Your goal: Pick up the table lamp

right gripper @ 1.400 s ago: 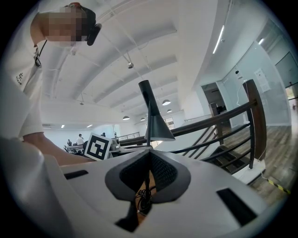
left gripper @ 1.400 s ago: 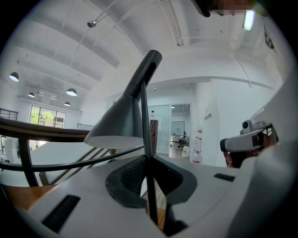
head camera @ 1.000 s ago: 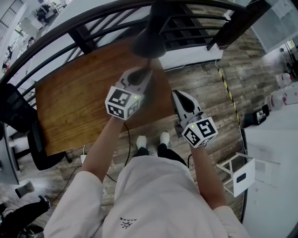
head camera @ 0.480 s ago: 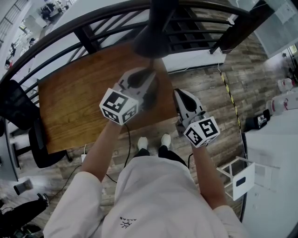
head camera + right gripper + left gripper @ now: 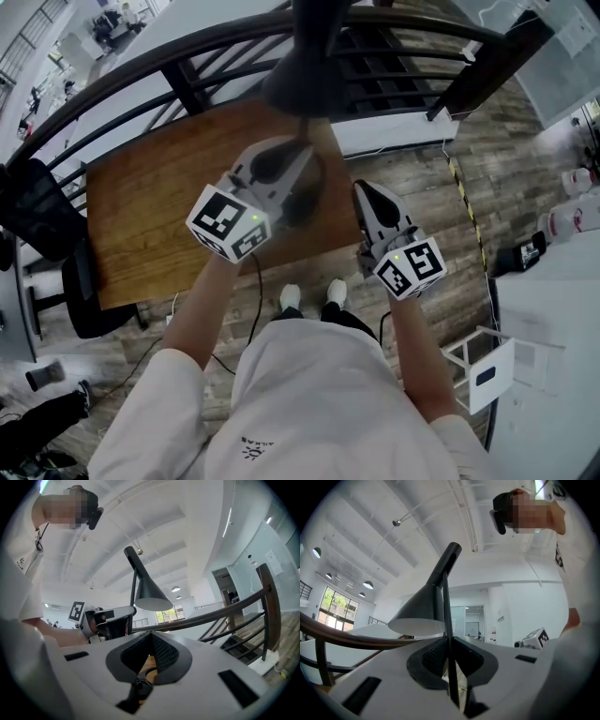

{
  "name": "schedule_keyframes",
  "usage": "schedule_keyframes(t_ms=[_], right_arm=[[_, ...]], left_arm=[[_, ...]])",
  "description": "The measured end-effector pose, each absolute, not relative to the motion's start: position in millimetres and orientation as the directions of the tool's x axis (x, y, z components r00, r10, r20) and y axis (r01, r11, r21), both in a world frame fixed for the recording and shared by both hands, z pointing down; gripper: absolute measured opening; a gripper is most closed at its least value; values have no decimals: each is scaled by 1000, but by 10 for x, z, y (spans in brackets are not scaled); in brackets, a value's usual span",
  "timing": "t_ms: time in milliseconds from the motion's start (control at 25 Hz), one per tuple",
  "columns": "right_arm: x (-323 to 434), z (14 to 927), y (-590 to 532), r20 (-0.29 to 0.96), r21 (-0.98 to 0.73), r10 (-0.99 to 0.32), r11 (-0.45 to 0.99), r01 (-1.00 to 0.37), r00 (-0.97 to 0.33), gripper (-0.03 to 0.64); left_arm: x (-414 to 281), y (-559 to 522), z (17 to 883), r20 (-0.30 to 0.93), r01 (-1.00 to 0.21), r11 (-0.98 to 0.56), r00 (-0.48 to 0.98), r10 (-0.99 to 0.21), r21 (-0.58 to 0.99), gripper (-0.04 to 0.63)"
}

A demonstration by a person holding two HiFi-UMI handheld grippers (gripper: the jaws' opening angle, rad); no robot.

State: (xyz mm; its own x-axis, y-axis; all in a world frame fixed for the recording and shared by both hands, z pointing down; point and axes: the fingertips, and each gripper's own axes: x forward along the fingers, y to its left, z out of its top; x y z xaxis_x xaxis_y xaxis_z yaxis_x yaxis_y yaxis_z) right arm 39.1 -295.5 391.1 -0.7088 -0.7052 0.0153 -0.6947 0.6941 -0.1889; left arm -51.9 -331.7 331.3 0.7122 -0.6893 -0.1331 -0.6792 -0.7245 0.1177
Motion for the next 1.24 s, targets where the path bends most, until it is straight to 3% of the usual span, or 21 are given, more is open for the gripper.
schedule_keyframes(t_ms=[1240], right_arm=[[473,3721,-2899,-2,-146,-708,699,-700,-706,15]], left_arm=[[-916,-3249,3169,-148,-736,-664,647,-748,134,46]])
